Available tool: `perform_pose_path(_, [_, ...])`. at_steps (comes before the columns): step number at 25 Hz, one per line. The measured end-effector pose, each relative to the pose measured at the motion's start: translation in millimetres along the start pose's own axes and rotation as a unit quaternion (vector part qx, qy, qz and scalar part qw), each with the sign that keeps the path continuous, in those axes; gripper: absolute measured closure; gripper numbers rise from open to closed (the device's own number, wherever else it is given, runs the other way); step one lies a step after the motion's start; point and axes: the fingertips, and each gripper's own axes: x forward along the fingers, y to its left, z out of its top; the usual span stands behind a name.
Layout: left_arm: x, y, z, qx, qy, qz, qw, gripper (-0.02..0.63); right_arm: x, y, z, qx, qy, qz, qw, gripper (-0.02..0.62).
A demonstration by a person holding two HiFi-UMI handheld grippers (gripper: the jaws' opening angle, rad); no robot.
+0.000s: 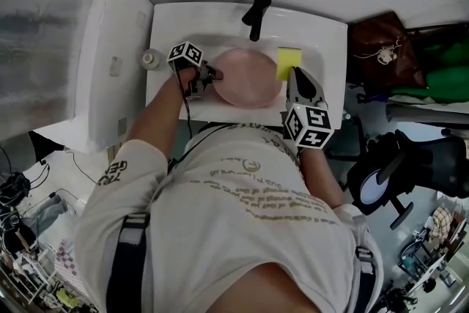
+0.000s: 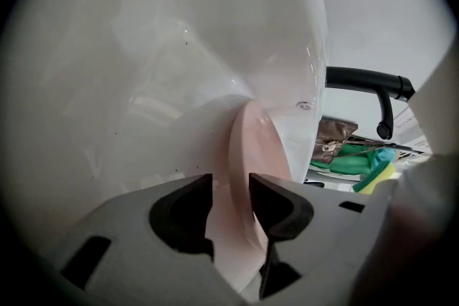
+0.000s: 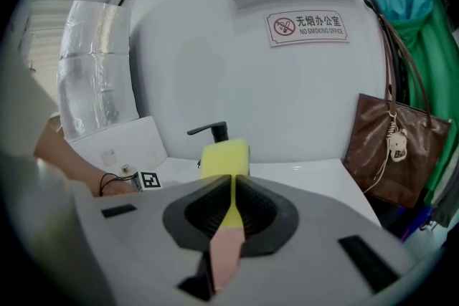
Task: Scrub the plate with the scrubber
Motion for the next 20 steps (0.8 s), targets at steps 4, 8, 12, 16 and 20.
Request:
perform_pose_path(4, [2.5,-4.1,1.2,-0.004,0.001,-0.010,0.9999,0.538,-0.6,0.0,1.8,0.000,-0.001,0.001,1.000,0.558])
perform_pose_path(8, [-1.8,-9.4,4.2,-0.008,-0.012,-0.023,0.9996,0.538,-2.3,-1.1,0.9,0.001,0.000,0.001,1.000,0.558])
perform_pose_path(12, [-8.9,-13.1,5.0,-0.026,-0.033,-0.043,0.9982,0.538,-3.7,-1.9,-0.4,0.003,0.001,0.003,1.000,0.558])
perform_pose_path(16, [-15.9,-15.5,2.7,-0.035,-0.053,-0.057,0.9964,0.538,-2.8,-0.4,-1.4,0.004,0.002,0.009,1.000,0.558])
perform_pose_path(20, [-23.6,-19.8,0.7,-0.032,-0.075,-0.063,0.9947,0.538,-0.7,0.4,1.6,0.008,-0.002,0.013,1.000,0.558])
